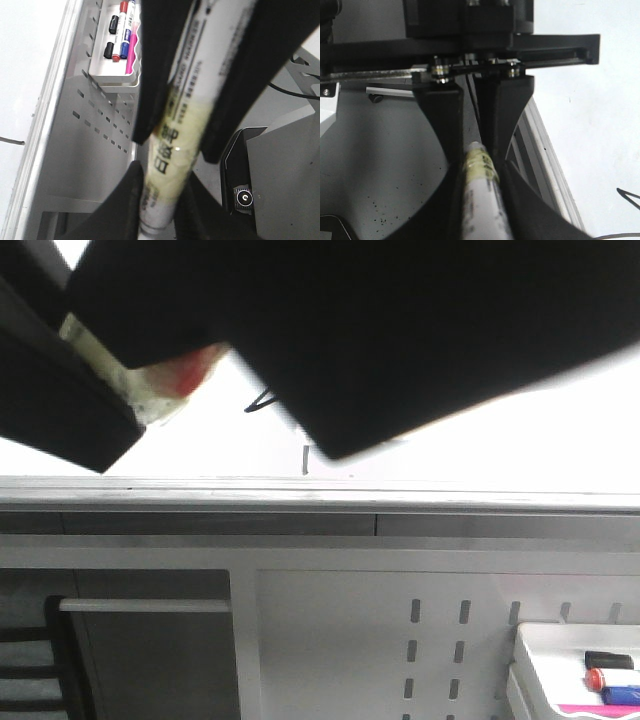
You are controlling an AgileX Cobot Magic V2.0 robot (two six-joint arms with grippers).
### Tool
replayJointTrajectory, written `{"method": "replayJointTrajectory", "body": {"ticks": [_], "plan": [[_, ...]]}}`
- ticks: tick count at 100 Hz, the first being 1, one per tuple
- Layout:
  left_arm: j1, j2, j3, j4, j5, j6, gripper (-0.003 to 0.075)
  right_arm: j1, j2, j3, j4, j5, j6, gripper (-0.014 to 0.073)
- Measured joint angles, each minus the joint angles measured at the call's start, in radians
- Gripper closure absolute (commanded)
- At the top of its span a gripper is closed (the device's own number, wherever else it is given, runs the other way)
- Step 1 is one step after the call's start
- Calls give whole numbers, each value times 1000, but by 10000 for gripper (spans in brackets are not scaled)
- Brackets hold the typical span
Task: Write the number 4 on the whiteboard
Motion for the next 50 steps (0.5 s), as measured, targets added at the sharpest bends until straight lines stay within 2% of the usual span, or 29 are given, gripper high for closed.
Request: {"method": "replayJointTrajectory", "body": {"ticks": [10,31,38,50], "plan": [[0,0,0,0,0,2,740,0,0,0,0,2,0,581],[-1,1,0,-4,-6,-4,740,0,-2,0,0,19,0,134],[-1,1,0,-6,-19,-14,740,0,-10,0,0,29,0,83],[-1,1,0,-6,-34,-19,740,0,-35,0,-2,49,0,84]]}}
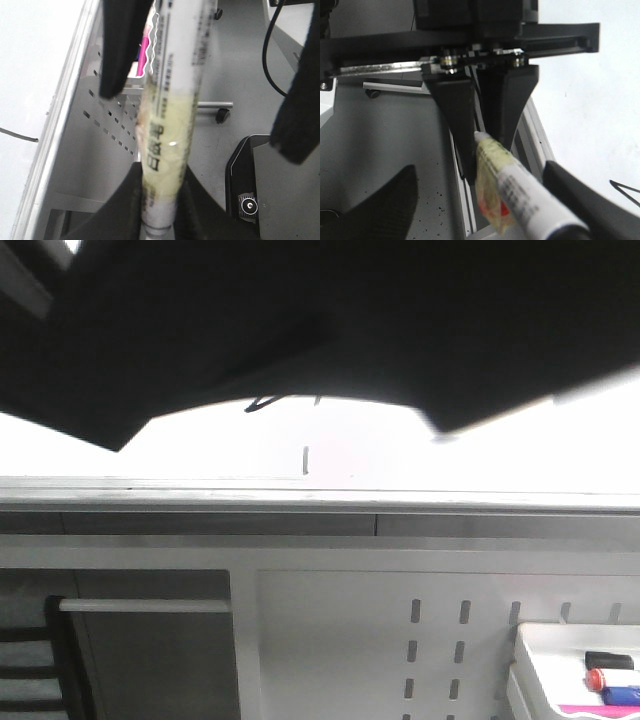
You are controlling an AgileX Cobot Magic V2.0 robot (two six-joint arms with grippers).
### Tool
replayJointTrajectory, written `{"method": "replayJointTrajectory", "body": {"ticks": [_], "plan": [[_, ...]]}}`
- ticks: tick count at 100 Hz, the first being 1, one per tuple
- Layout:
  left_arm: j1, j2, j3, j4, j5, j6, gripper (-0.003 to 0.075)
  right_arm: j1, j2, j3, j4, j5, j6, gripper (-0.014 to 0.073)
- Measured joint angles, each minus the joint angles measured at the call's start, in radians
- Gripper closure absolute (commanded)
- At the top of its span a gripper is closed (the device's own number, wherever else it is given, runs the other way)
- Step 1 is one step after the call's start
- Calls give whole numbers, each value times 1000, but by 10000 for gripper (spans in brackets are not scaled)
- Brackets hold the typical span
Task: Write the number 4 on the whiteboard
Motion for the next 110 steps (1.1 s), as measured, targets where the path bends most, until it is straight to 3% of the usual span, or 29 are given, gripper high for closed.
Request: {"method": "replayJointTrajectory", "body": {"ticks": [29,44,53,69,84,110], "plan": [[0,26,30,-27,-51,-5,741,0,-145,0,-26,42,0,84],[0,75,70,-120,-157,-5,741,0,-245,0,-38,111,0,106],[0,107,91,-218,-266,-5,741,0,-303,0,-39,174,22,257],[0,171,109,-456,-485,-5,741,0,-399,0,-39,292,84,669],[0,244,109,-665,-700,-5,741,0,-481,0,-39,341,96,645],[0,333,96,-759,-856,-5,741,0,-527,0,-39,356,100,645]]}}
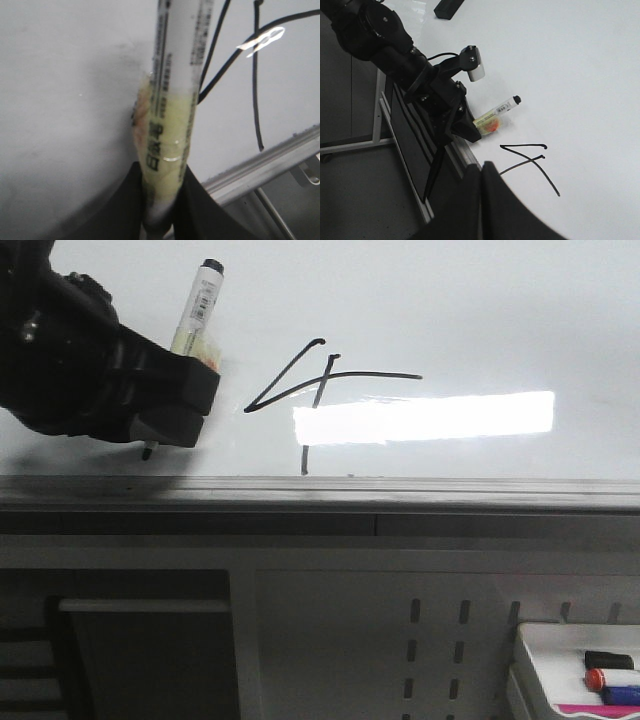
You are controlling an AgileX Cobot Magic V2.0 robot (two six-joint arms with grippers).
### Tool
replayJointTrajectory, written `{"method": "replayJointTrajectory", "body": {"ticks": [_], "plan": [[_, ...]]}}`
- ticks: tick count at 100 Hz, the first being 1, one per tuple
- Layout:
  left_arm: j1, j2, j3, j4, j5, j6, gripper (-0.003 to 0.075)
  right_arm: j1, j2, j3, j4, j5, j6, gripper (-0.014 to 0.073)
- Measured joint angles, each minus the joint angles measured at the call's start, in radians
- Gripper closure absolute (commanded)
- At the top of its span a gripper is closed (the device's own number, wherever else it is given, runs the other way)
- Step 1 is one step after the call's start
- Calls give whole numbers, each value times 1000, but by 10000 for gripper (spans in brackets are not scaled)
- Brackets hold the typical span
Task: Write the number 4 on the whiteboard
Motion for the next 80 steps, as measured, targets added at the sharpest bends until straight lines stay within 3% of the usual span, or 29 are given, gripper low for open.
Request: {"method": "replayJointTrajectory", "body": {"ticks": [80], "plan": [[-7,86,-103,-221,-93,-7,740,0,-1,0,0,8,38,645]]}}
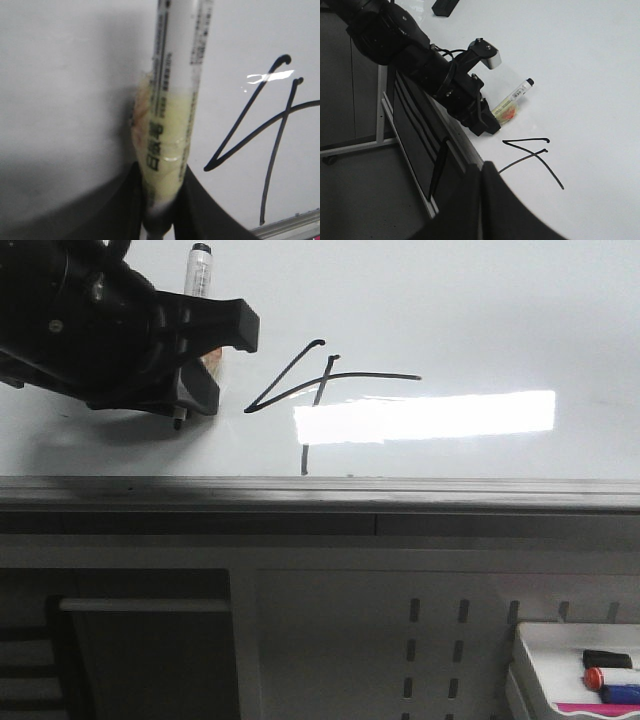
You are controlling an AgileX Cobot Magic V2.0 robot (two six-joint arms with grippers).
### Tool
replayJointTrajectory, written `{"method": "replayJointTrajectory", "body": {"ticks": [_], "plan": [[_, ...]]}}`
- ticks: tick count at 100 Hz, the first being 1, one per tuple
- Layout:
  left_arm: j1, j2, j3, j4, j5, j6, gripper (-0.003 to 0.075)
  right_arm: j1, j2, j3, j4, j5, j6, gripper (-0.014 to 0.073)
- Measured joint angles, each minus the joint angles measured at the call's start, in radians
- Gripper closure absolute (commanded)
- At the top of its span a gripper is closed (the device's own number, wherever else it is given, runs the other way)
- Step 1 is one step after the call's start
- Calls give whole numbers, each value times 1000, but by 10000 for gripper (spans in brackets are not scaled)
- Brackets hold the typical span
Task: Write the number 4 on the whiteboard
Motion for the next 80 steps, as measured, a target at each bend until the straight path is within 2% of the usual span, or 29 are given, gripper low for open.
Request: {"method": "replayJointTrajectory", "body": {"ticks": [18,35,42,80], "plan": [[0,2,-2,-11,0,0,724,0,0,0,0,0,4,645],[0,4,-2,-33,-4,0,555,0,0,0,0,0,4,645],[0,6,-2,-40,-4,0,515,0,0,0,0,0,4,645],[-3,6,-4,-42,-2,0,507,0,0,0,0,-6,4,645]]}}
